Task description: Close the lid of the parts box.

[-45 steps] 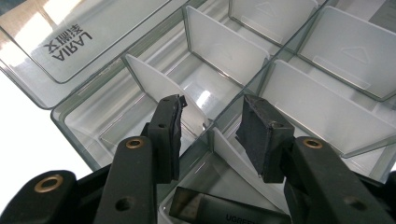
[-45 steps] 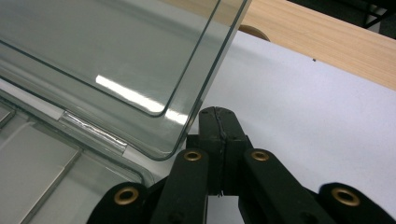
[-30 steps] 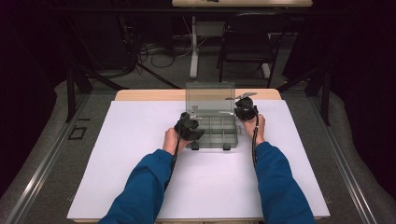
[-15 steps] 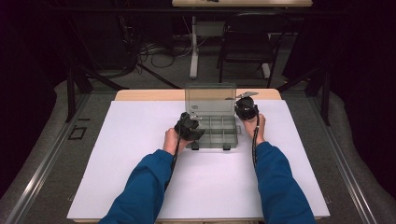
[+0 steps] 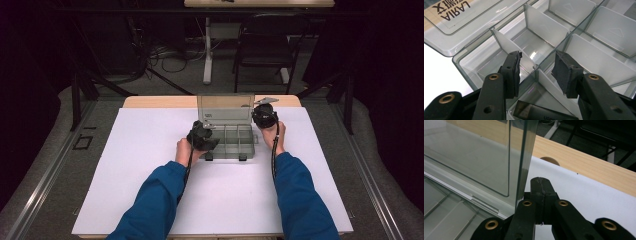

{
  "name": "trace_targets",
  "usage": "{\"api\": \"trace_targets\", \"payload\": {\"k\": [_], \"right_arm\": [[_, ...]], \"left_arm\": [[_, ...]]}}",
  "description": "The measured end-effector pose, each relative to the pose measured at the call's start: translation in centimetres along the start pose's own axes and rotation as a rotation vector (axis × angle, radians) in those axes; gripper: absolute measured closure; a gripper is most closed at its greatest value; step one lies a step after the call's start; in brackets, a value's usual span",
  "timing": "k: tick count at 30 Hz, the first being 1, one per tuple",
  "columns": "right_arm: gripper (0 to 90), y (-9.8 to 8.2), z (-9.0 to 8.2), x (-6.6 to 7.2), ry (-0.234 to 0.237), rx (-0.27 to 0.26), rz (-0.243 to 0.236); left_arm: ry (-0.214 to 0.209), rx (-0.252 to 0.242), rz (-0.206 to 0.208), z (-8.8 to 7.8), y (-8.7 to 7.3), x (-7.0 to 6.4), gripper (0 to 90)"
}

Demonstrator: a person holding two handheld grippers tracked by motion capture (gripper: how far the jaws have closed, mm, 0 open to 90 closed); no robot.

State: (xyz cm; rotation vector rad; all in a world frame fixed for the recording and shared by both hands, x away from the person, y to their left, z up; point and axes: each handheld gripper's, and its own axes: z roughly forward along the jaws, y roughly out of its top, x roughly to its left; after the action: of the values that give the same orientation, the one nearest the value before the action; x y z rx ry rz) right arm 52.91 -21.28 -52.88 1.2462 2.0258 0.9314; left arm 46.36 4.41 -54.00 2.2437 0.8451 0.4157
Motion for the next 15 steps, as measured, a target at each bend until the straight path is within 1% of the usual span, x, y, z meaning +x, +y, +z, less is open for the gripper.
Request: {"api": "trace_targets", "payload": {"k": [6, 11, 13, 15], "right_arm": [[90.0, 0.02, -0.30, 0.01, 0.006, -0.006, -0.013], [90.0, -0.03, -0.52, 0.04, 0.009, -0.011, -0.018], [90.0, 0.03, -0.60, 0.02, 0.011, -0.012, -0.022], [90.0, 0.06, -0.69, 0.03, 0.013, -0.013, -0.022]], "left_arm": [[-0.003, -0.002, -0.007, 0.02, -0.04, 0.04, 54.0], [0.005, -0.003, 0.001, 0.08, 0.01, 0.00, 52.1], [0.010, -0.004, 0.008, 0.10, 0.04, -0.04, 49.3], [0.018, -0.012, 0.011, -0.07, 0.11, -0.01, 41.9]]}}
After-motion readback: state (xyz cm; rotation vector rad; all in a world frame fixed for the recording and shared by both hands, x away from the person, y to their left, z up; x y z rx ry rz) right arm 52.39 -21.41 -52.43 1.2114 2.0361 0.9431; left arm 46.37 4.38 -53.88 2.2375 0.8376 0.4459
